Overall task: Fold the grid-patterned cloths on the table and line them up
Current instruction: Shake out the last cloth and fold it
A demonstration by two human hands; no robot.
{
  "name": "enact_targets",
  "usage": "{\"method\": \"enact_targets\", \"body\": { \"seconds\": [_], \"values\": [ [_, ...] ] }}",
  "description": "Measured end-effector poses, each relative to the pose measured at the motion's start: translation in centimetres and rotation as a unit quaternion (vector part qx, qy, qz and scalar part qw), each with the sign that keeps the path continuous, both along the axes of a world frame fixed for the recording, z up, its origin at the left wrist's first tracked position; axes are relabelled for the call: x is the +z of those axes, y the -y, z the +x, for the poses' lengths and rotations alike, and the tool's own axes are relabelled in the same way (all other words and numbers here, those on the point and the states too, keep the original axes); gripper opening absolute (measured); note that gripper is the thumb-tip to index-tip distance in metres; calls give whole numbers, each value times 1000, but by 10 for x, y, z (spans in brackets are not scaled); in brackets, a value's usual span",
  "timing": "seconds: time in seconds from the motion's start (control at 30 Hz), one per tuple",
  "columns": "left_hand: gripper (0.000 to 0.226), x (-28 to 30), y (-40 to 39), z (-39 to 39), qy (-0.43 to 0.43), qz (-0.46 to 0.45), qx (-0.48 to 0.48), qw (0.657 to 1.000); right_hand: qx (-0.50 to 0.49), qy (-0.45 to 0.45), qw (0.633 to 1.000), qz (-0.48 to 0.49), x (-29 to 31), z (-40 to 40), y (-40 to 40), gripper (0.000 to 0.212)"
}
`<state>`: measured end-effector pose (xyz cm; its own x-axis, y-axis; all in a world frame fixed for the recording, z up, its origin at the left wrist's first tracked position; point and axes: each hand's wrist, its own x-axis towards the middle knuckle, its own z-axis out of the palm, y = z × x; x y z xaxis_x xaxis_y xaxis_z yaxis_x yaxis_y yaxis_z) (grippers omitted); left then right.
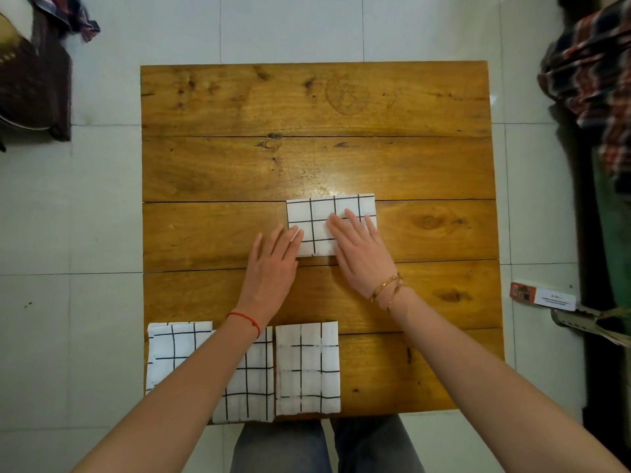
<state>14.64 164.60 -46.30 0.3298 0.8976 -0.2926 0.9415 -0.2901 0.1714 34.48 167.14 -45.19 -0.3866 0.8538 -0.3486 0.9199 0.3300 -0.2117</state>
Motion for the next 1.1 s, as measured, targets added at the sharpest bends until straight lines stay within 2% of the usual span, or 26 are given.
{"method": "enact_targets", "body": {
  "seconds": [0.13,0.4,0.7,0.8,0.93,1.0,1.1],
  "values": [
    [56,-3,30,0,-3,-29,25,999,46,22,998,-35,-10,-19,23,51],
    [60,-5,41,5,-44,-82,55,994,41,62,995,-71,-15,-13,39,53],
    [58,-5,36,2,-40,-96,51,993,-46,95,994,-40,-10,59,59,56],
    [55,-5,33,3,-22,-90,55,994,-83,43,996,6,-7,52,53,48],
    [37,-3,23,6,68,-18,141,987,-163,-52,980,98,0,34,18,23],
    [29,-2,13,9,104,-5,226,969,-173,-59,977,113,1,26,-9,19],
    [32,-3,-2,15,128,-43,345,929,-170,-56,979,102,0,16,-49,18]
  ]
}}
